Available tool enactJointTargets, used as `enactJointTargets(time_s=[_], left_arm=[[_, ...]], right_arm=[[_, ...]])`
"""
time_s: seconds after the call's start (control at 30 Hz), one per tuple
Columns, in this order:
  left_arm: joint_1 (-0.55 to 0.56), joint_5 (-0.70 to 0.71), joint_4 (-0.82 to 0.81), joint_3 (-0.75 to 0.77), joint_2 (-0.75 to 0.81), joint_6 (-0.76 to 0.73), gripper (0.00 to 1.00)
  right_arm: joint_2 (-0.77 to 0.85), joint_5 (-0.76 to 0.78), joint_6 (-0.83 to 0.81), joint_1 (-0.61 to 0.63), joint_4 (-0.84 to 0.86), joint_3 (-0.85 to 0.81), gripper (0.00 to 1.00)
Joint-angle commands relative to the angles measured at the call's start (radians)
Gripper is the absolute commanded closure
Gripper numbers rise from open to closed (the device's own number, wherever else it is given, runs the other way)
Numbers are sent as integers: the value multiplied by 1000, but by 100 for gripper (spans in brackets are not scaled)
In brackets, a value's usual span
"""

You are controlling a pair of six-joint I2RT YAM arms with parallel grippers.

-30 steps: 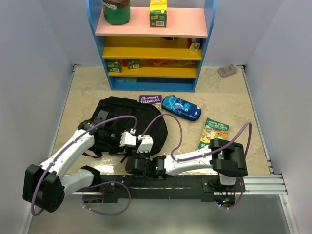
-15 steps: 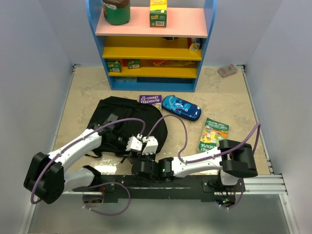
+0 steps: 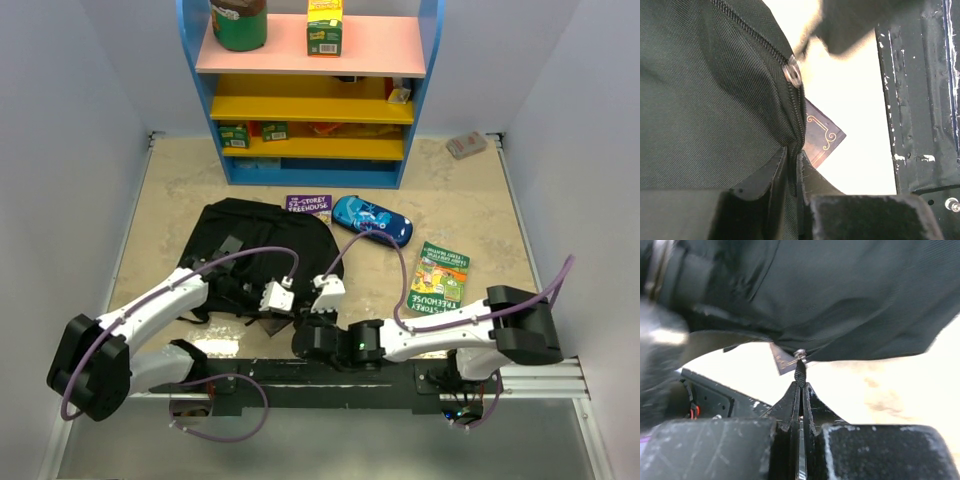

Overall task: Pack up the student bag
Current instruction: Unzip the student bag at the center of the board.

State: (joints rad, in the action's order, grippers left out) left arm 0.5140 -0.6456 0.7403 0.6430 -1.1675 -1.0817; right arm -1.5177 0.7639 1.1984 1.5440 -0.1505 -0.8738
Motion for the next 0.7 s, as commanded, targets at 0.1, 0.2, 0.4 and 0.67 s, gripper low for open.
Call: enactJointTargets(time_s=[0.1, 0.2, 0.4, 0.67], left_arm=[[3, 64, 13, -29, 71, -36, 91], [3, 75, 42, -34, 101, -73, 94], [3, 107, 123, -34, 146, -165, 100], [4, 153, 229, -10, 196, -260, 99]], right_arm=[[181, 98, -26, -79, -90, 45, 100], [241, 84, -78, -137, -112, 52, 100], [309, -29, -206, -309, -124, 65, 100], [252, -118, -362, -433, -93, 44, 100]])
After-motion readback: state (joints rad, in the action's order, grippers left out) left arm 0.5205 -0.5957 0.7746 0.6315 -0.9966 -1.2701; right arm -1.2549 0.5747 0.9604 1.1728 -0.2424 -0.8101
